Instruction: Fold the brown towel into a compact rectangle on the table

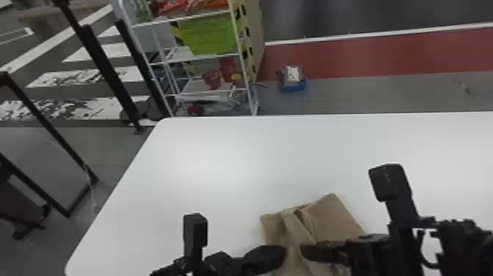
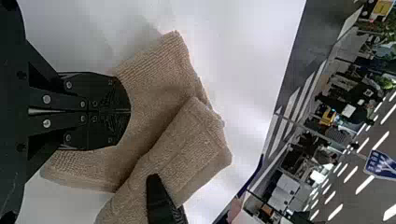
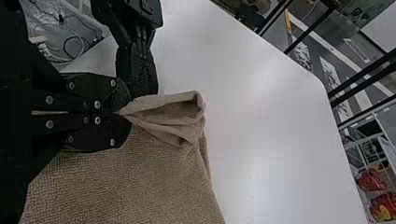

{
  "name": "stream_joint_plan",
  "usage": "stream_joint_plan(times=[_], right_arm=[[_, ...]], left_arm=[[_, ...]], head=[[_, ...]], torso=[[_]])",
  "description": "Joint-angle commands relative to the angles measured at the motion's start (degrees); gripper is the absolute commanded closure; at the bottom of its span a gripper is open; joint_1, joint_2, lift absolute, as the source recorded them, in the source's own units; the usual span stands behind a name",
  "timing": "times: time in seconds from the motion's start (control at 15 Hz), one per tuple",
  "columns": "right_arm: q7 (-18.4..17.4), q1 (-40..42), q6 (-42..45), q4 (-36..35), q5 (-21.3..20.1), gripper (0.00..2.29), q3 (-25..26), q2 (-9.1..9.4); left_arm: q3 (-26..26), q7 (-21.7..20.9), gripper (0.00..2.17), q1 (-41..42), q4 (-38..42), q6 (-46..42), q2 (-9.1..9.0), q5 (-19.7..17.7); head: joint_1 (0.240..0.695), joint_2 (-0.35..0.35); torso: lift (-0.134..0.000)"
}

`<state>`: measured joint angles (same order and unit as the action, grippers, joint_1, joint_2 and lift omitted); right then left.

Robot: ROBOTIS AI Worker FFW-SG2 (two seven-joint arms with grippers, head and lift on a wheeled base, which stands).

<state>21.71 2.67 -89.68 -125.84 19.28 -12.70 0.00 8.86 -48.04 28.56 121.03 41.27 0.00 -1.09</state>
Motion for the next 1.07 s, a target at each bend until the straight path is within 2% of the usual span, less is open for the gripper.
stream_joint_plan(times=[0.0,0.27,0.67,1.0], right_arm=[[0.0,0.3,3.4,0.7,-0.1,1.48,-0.2,0.05],[0.0,0.2,13.3,2.1,-0.1,1.48,0.0,0.05],[-0.1,-0.9,15.9,6.3,0.3,1.48,-2.2,0.05],[-0.3,-0.7,14.0,5.4,0.3,1.48,-3.0,0.05]], left_arm=[[-0.3,0.1,1.88,0.0,-0.1,0.0,-0.15,0.1],[-0.8,0.5,1.88,-0.3,-0.4,0.0,-0.15,0.7],[-1.3,0.9,1.88,-1.1,-1.1,0.0,-0.15,1.2],[-0.9,0.9,1.88,-1.8,-1.8,0.0,-0.15,1.2]], head=[[0.695,0.285],[0.695,0.28],[0.695,0.275],[0.695,0.301]], torso=[[-0.124],[-0.124],[-0.124],[-0.124]])
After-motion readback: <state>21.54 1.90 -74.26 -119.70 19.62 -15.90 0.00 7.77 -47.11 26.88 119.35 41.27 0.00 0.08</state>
